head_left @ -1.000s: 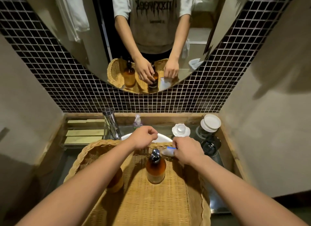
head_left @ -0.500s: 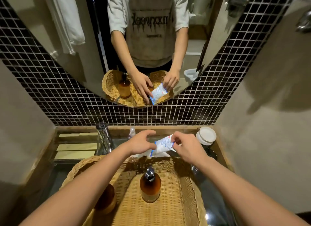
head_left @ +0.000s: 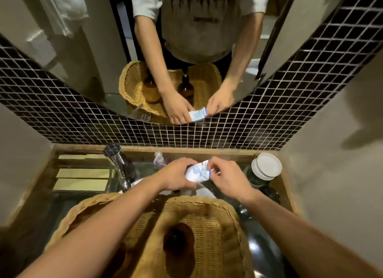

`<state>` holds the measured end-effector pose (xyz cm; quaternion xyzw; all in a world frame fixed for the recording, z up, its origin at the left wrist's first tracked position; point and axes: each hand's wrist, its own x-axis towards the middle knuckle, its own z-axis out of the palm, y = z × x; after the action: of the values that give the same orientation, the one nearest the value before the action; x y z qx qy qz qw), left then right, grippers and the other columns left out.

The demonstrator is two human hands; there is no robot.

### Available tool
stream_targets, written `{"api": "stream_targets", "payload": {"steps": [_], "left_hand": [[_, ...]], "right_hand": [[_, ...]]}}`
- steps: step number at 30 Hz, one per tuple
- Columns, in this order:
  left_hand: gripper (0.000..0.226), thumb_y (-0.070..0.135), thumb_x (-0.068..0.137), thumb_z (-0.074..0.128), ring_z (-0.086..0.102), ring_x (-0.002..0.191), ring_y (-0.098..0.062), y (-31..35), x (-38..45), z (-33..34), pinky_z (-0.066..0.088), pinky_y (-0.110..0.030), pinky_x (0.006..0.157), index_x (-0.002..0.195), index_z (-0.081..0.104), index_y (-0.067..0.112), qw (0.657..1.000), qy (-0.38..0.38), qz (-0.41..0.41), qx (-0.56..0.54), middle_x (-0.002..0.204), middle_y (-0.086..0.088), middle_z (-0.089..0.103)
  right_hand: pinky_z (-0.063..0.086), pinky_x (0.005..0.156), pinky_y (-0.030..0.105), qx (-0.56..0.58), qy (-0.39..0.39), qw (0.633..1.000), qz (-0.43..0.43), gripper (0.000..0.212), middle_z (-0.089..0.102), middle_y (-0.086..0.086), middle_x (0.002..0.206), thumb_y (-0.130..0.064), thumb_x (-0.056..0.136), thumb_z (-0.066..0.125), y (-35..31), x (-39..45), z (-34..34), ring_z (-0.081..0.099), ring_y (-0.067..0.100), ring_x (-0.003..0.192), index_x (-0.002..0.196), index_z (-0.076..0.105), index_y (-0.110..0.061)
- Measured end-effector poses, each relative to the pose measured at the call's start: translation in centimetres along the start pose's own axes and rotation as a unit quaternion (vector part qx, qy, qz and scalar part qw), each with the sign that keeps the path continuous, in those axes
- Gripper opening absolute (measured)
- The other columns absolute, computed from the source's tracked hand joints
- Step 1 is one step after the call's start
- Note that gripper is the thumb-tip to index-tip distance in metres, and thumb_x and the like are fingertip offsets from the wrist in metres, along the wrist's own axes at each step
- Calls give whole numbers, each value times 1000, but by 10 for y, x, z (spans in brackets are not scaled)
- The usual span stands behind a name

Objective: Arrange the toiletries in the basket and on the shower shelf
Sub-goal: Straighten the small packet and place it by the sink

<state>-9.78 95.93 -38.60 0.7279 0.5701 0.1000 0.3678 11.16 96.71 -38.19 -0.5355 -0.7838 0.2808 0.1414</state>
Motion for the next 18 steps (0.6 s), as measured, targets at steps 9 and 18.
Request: {"api": "stream_targets", "payload": {"steps": [9,18], "left_hand": [[58,39,70,78,52,107,-20,-21,40,15,37,-36,90,120,50,26,964,80,5,255,116,3,59],[65,25,81,76,50,124,-25,-29,50,31,54,-40,93,134,39,23,958,34,10,285,136,-7,47]], "right_hand": [[49,91,34,-110,-39,992,-53,30,55,-10,125,-26,91,59,28,22,24,49,11,114,121,64,-28],[50,93,32,-123,-66,988,-71,30,55,-9,128,-30,92,57,41,33,50,51,12,115,121,67,-30]]}}
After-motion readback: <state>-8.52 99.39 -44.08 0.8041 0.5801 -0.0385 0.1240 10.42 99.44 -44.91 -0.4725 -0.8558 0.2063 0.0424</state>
